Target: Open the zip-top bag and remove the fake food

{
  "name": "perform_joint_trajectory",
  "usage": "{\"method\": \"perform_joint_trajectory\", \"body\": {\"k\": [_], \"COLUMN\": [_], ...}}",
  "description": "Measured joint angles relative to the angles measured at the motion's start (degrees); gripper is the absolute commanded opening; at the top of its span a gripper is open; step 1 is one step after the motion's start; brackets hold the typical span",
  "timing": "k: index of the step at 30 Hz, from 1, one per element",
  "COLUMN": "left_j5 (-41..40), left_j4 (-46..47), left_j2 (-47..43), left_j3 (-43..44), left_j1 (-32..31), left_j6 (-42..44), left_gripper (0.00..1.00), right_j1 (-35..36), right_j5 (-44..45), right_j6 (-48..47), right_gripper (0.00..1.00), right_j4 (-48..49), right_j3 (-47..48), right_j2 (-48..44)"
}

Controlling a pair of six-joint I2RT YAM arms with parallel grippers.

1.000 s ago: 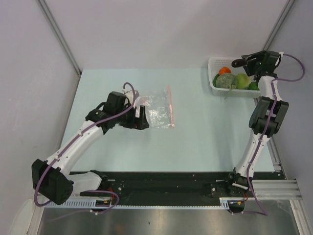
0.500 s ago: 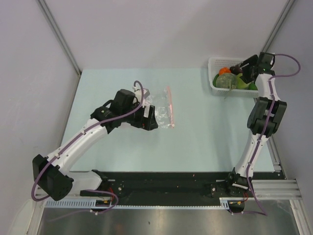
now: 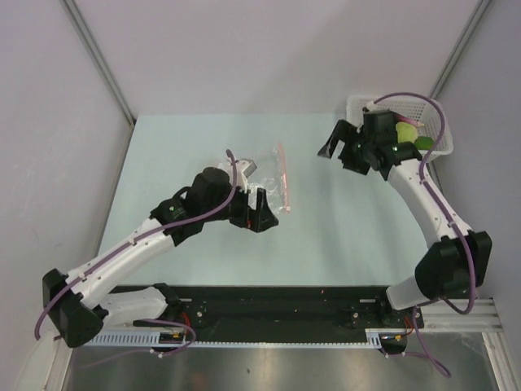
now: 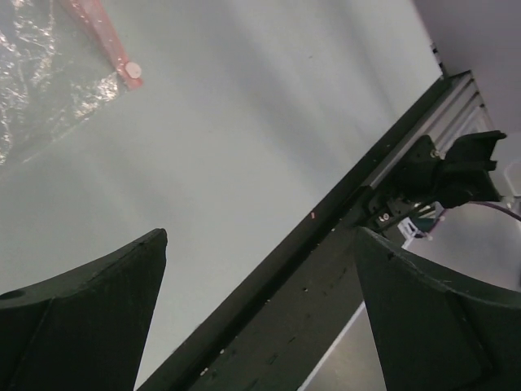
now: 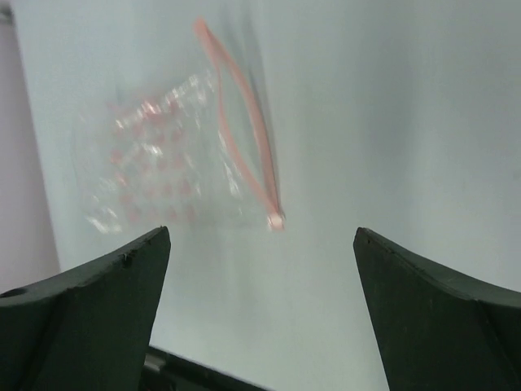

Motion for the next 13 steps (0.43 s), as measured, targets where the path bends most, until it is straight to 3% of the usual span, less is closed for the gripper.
{"method": "perform_joint_trajectory", "body": {"k": [7, 13], "left_j5": [-2.67, -4.87], "left_j4": [11.93, 22.27], "left_j2": [-14.88, -24.94], "left_j3": [-13.92, -23.47], "left_j1": [-2.19, -2.19], "left_j6": [-8.52, -15.17], "left_gripper": [1.00, 1.00], "right_j1": [11.26, 11.80], "right_j5": [4.39, 3.87], "right_j6": [0.42, 3.87], "right_gripper": [1.00, 1.00], "right_j4": [-5.90, -8.04], "right_j3": [-17.35, -35.17], "right_j2": [-16.72, -39.54]}}
